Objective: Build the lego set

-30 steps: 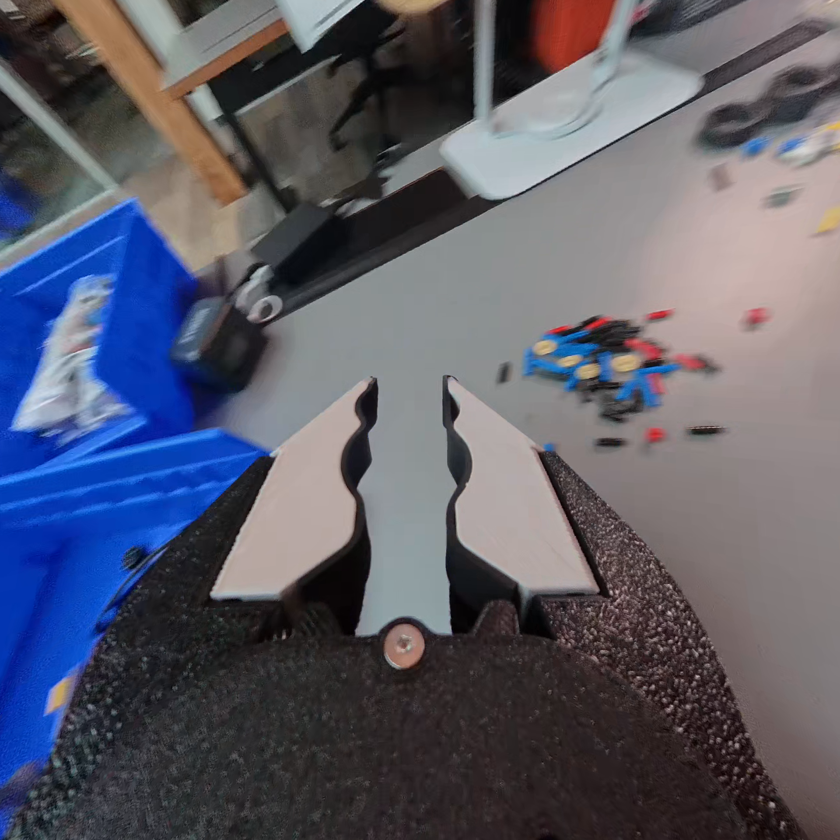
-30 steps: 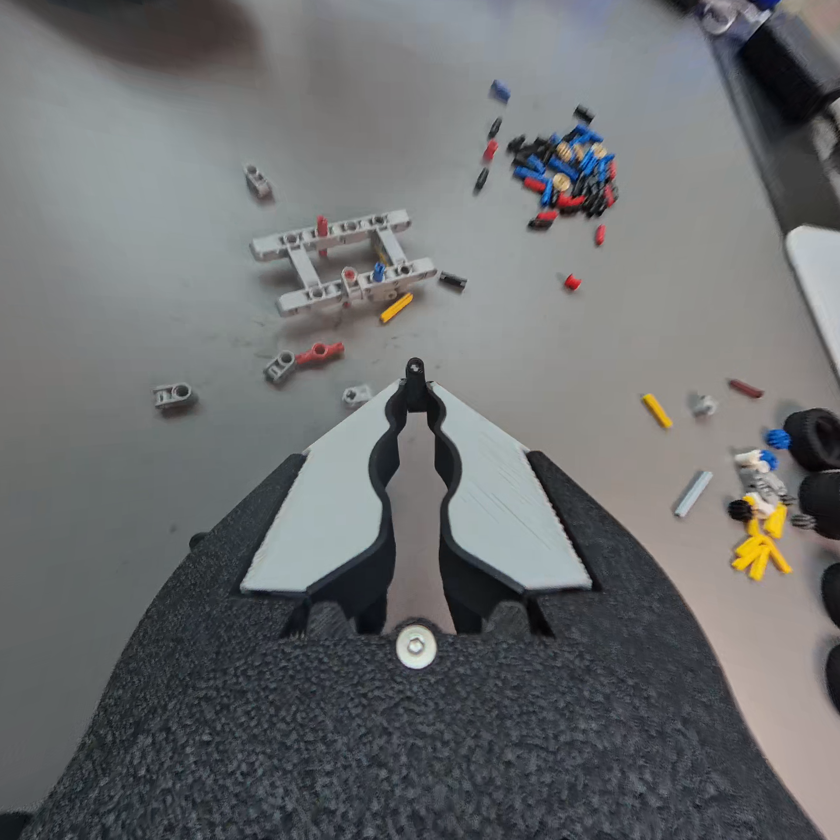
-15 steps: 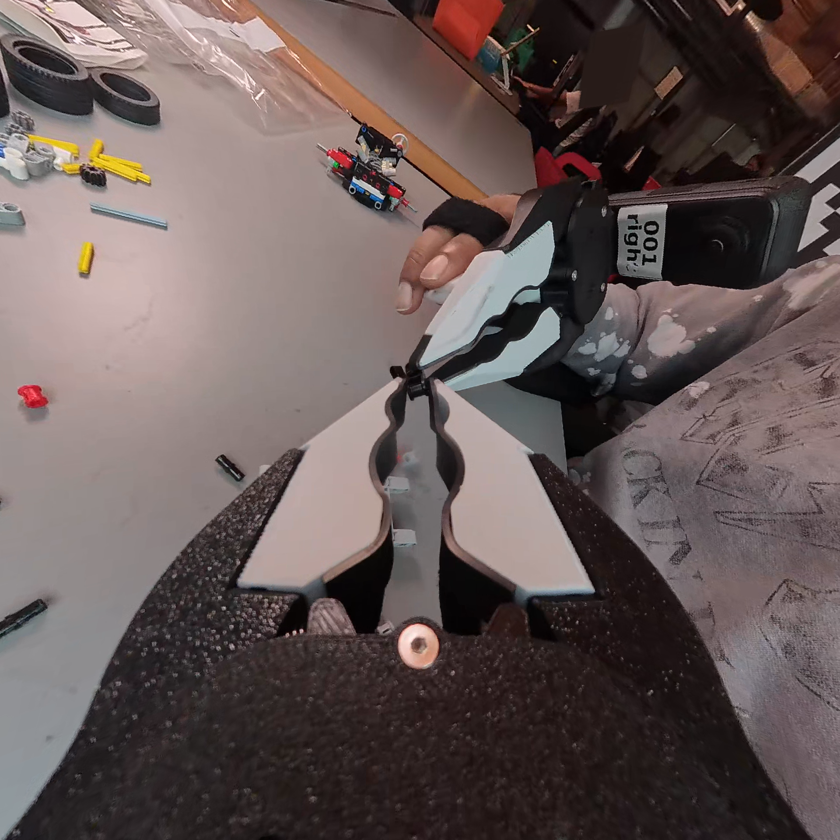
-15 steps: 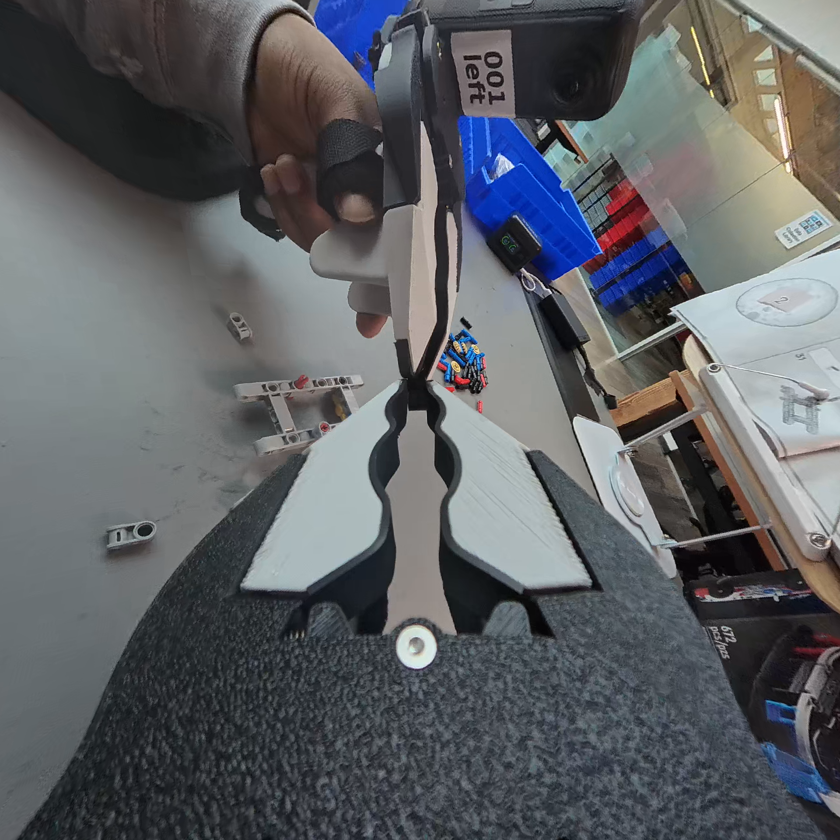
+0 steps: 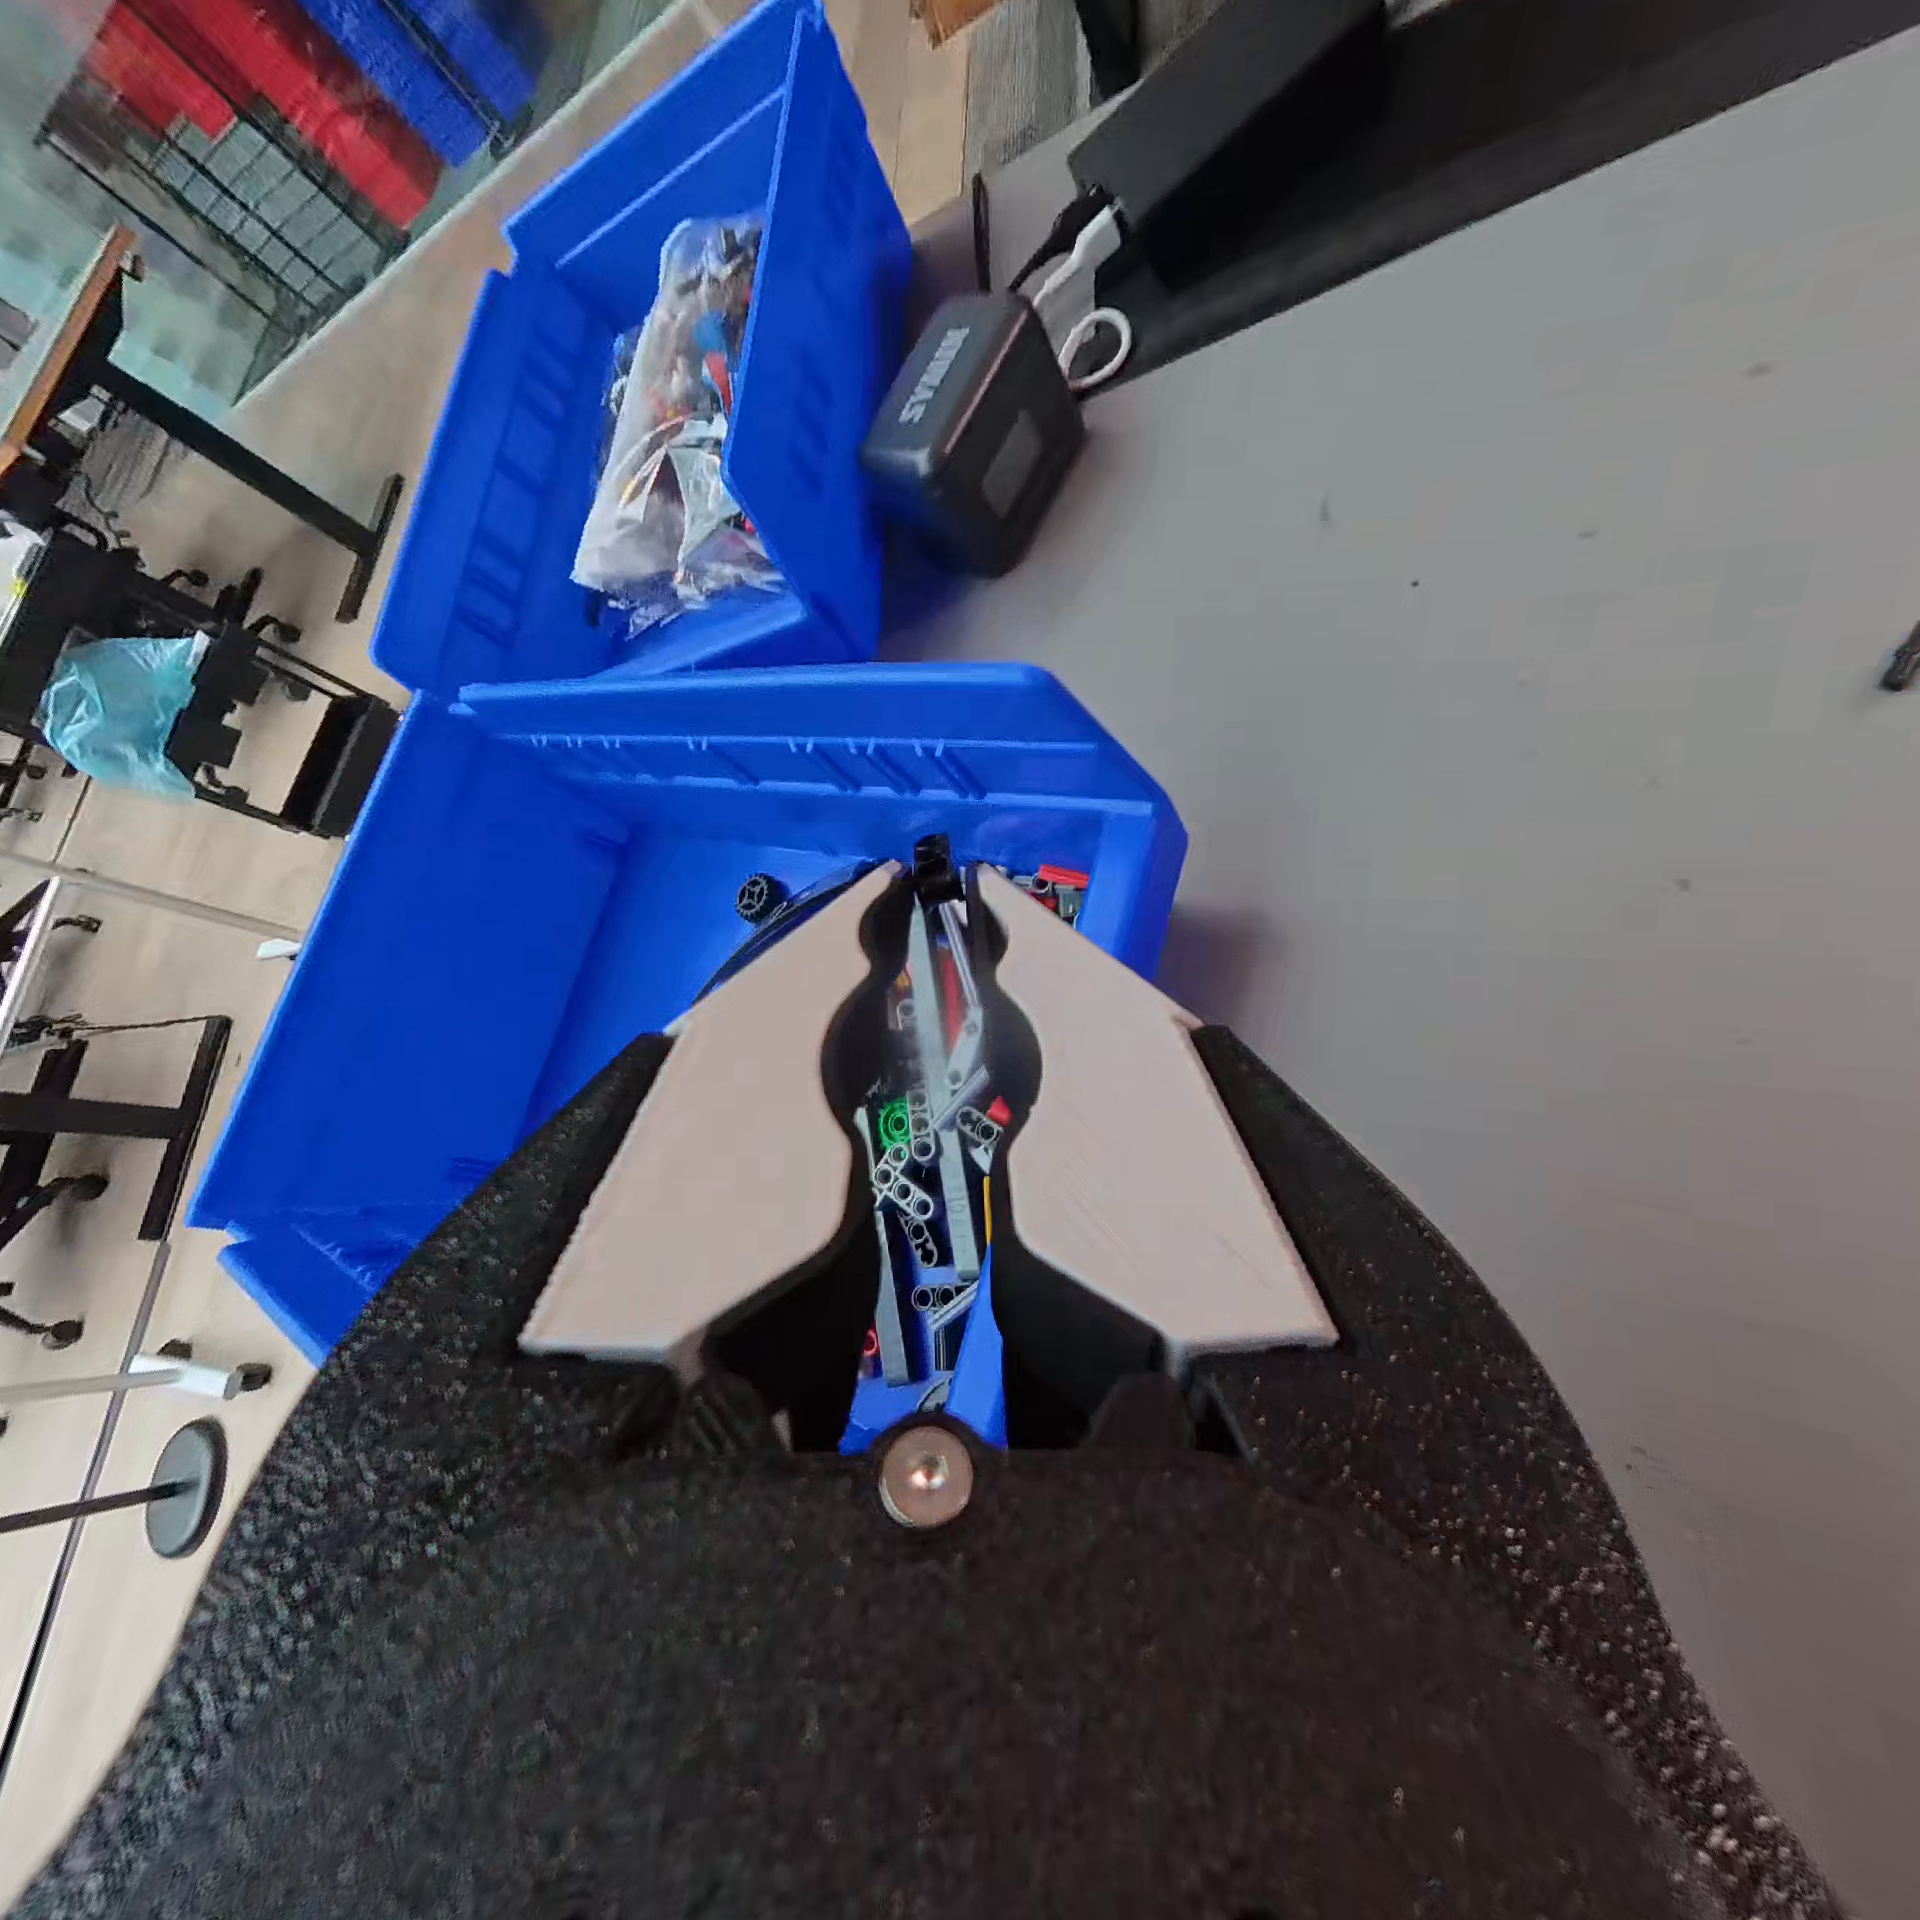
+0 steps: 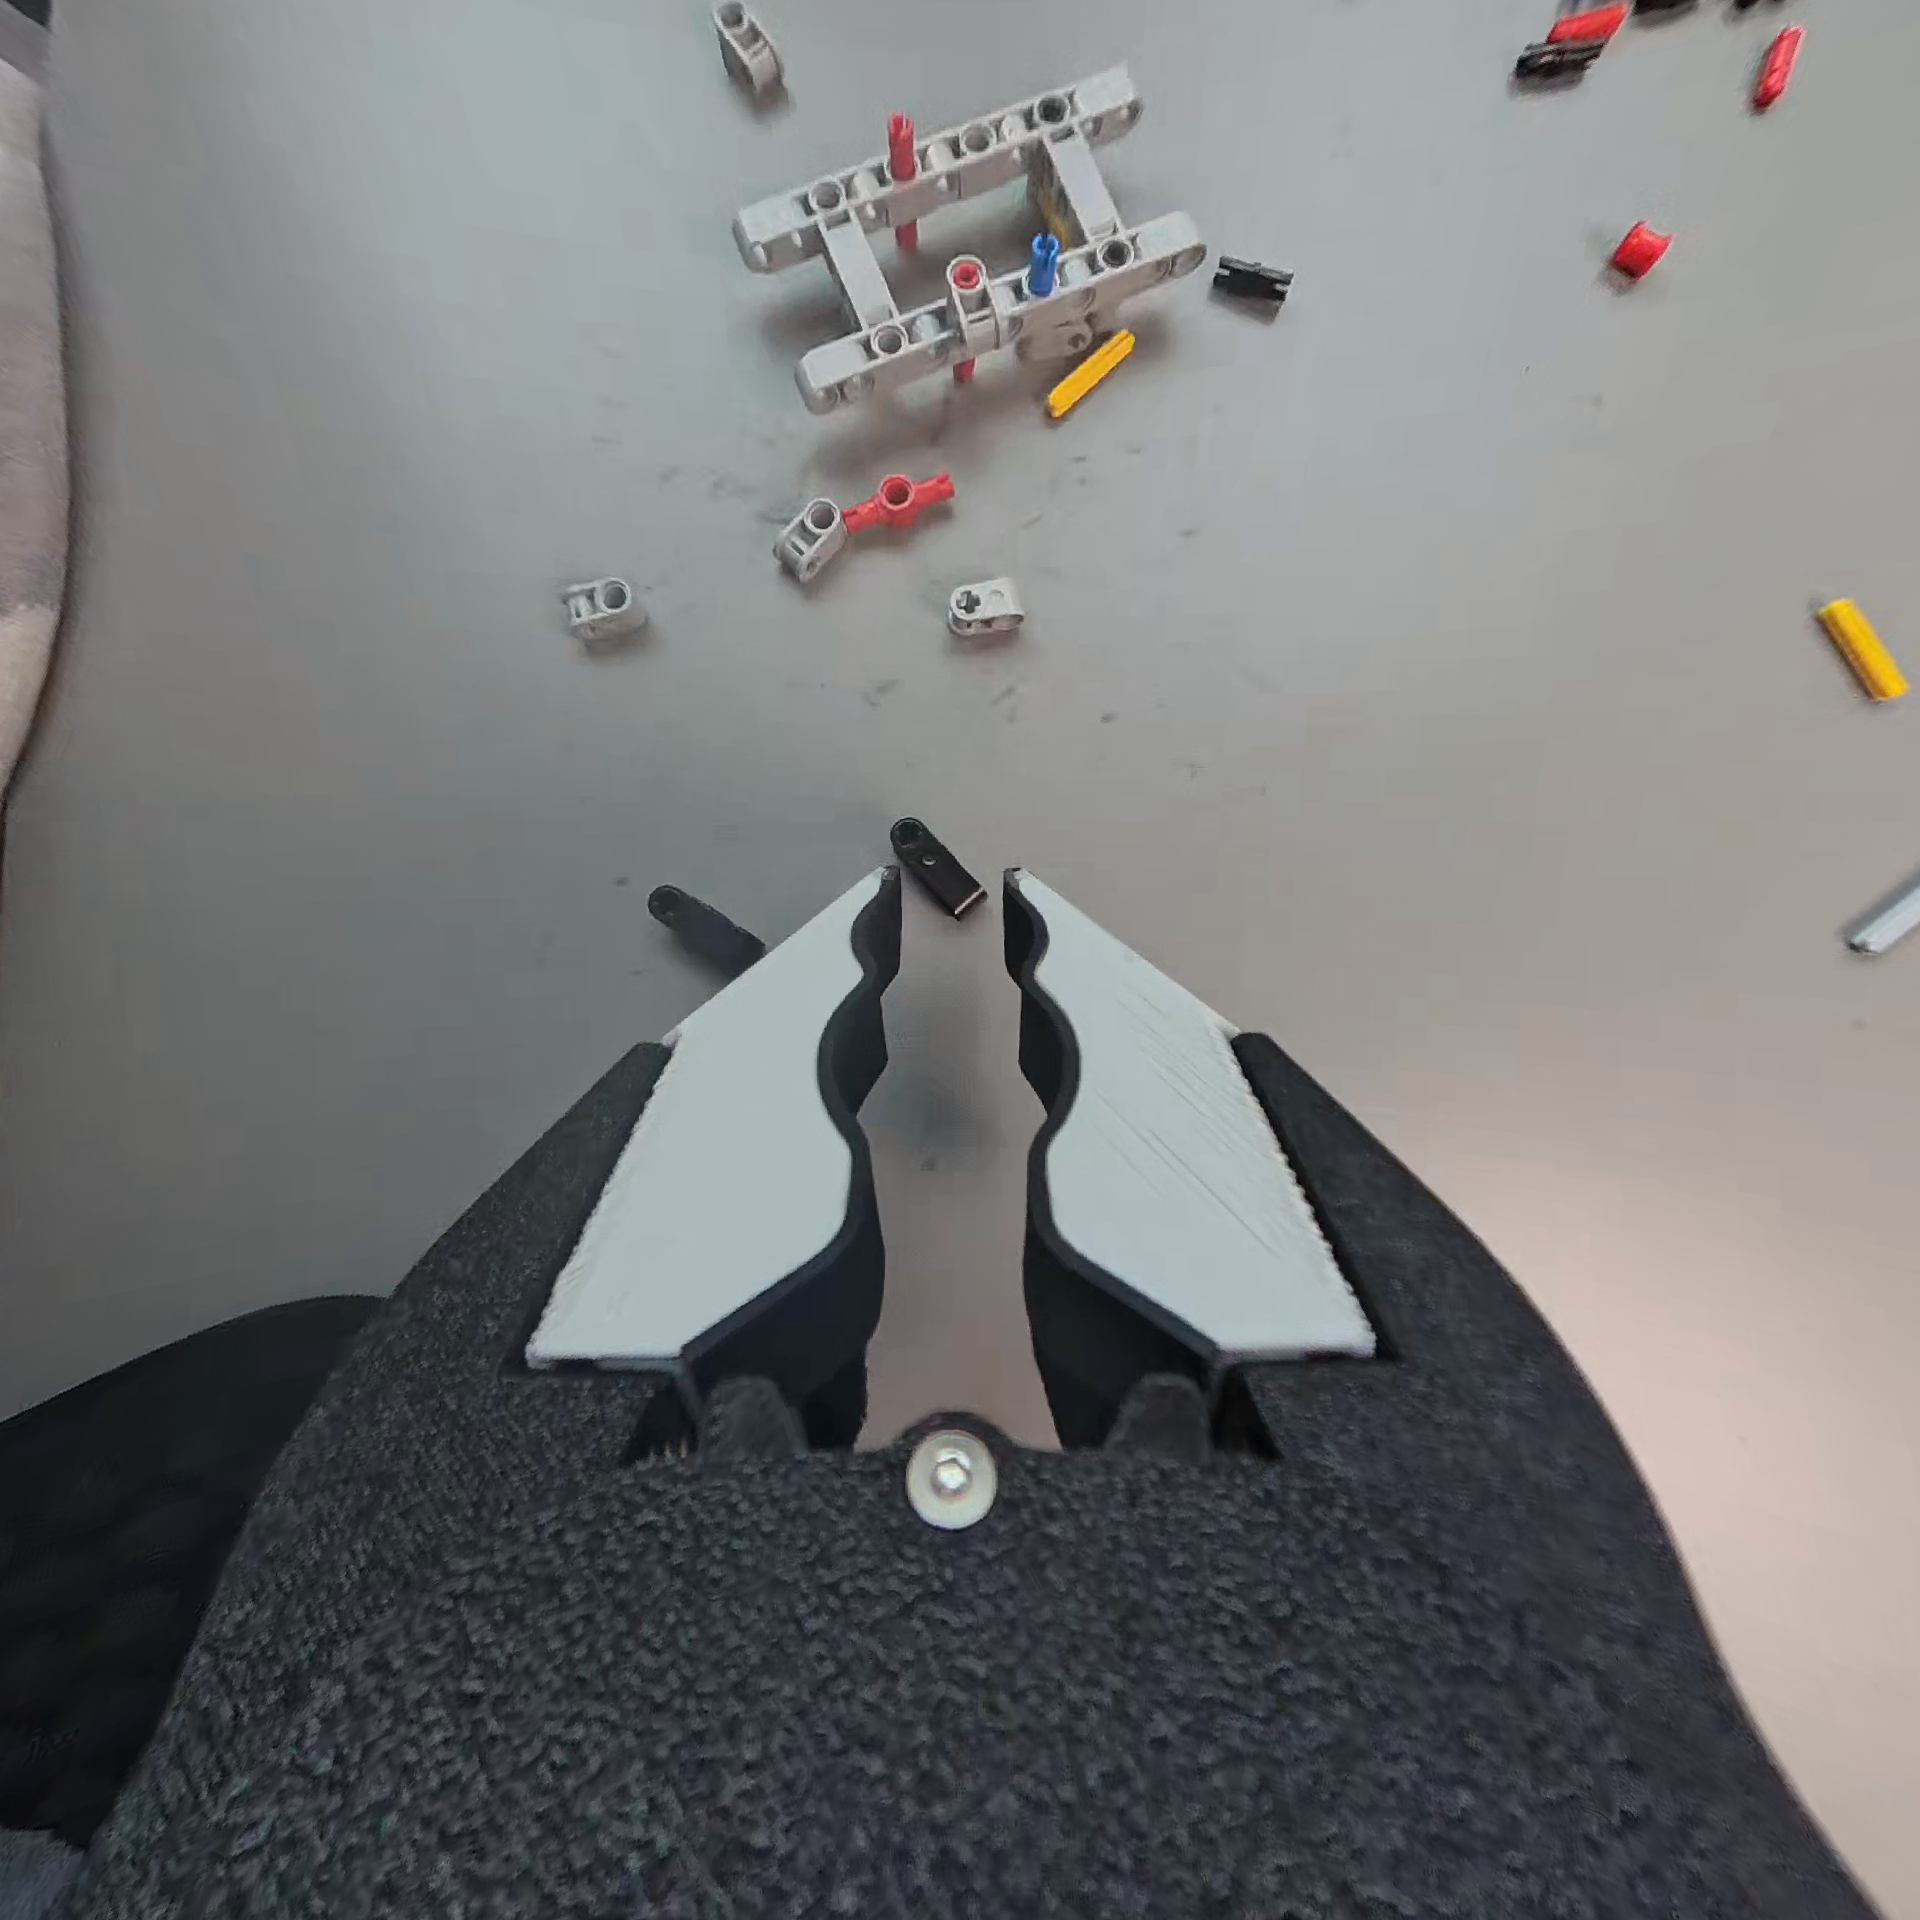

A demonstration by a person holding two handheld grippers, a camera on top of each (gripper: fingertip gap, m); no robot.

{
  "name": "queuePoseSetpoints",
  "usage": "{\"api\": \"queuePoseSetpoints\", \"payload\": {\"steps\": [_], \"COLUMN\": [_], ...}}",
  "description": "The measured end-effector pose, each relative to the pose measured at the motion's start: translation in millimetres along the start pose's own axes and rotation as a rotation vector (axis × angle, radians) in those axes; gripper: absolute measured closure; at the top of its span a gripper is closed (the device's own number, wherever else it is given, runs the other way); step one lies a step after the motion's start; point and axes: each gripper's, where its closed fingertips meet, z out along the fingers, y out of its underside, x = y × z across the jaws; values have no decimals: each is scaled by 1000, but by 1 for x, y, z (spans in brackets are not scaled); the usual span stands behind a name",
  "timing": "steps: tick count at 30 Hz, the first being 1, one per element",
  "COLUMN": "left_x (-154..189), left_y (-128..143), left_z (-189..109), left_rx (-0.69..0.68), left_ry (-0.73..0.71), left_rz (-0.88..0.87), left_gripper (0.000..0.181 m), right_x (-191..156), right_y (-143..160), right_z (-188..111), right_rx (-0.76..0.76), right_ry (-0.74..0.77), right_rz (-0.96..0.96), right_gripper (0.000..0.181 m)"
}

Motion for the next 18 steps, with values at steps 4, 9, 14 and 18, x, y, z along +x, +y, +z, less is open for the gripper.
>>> {"api": "queuePoseSetpoints", "payload": {"steps": [4,9,14,18], "left_x": [8,129,276,331], "left_y": [0,-63,-66,-45], "left_z": [3,-59,-173,-212], "left_rx": [25,345,304,185], "left_ry": [21,623,1465,1690], "left_rz": [-2,-78,-147,-77], "left_gripper": [152,147,143,145], "right_x": [-1,14,24,18], "right_y": [4,-34,-92,-115], "right_z": [11,3,-13,-10], "right_rx": [-30,161,354,350], "right_ry": [-18,117,388,522], "right_rz": [-3,-87,-295,-459], "right_gripper": [166,173,174,174]}}
